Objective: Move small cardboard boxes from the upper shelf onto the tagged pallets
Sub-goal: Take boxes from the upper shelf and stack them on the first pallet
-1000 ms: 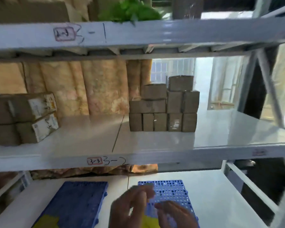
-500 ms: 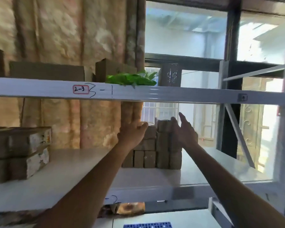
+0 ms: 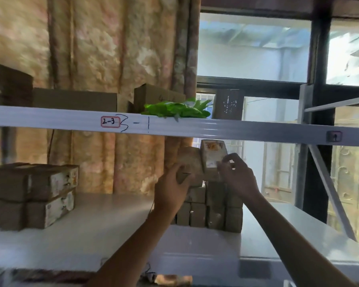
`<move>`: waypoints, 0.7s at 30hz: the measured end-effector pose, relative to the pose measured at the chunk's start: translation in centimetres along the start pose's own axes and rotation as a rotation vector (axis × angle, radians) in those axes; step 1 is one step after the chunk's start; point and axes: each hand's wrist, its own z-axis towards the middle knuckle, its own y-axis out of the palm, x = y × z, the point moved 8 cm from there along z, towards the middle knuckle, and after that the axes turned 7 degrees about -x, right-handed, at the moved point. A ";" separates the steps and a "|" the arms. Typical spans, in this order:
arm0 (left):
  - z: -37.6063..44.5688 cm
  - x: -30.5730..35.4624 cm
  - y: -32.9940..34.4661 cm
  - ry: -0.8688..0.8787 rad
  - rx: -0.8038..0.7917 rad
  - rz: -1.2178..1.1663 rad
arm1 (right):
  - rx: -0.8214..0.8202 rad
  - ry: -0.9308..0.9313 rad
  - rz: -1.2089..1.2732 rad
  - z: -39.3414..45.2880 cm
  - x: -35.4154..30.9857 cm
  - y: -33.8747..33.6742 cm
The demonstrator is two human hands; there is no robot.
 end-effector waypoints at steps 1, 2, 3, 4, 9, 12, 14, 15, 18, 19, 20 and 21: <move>-1.3 0.5 -0.9 0.022 0.019 -0.040 | 0.000 -0.020 0.055 -1.3 -0.4 0.1; -2.7 0.8 -2.0 0.033 0.039 -0.076 | -0.003 -0.035 0.119 -2.9 -0.9 0.3; -4.2 0.9 -3.1 0.028 0.060 -0.109 | -0.011 -0.053 0.177 -4.5 -1.4 0.5; -5.9 0.9 -4.5 0.012 0.087 -0.147 | -0.023 -0.070 0.232 -6.4 -2.0 0.9; -17.6 -1.0 -11.6 -0.082 0.265 -0.207 | -0.101 -0.181 0.469 -16.6 -5.0 4.5; -27.3 -3.7 -15.2 -0.207 0.386 -0.131 | -0.288 -0.159 0.566 -23.2 -4.6 10.3; -32.4 -4.8 -16.8 -0.358 0.374 0.015 | -0.420 -0.139 0.568 -27.3 -4.1 14.5; -35.0 -6.3 -17.8 -0.436 0.427 0.050 | -0.476 -0.116 0.571 -29.1 -3.8 16.9; -41.4 -10.7 -20.0 -0.663 0.515 -0.109 | -0.620 -0.002 0.605 -33.5 -2.7 23.4; -42.9 -12.2 -20.3 -0.733 0.497 -0.138 | -0.661 0.037 0.617 -34.6 -2.3 25.7; -44.8 -13.8 -21.1 -0.808 0.501 -0.152 | -0.699 0.073 0.618 -35.5 -2.1 28.0; -45.8 -15.3 -21.8 -0.860 0.520 -0.163 | -0.729 0.106 0.615 -36.2 -1.9 30.2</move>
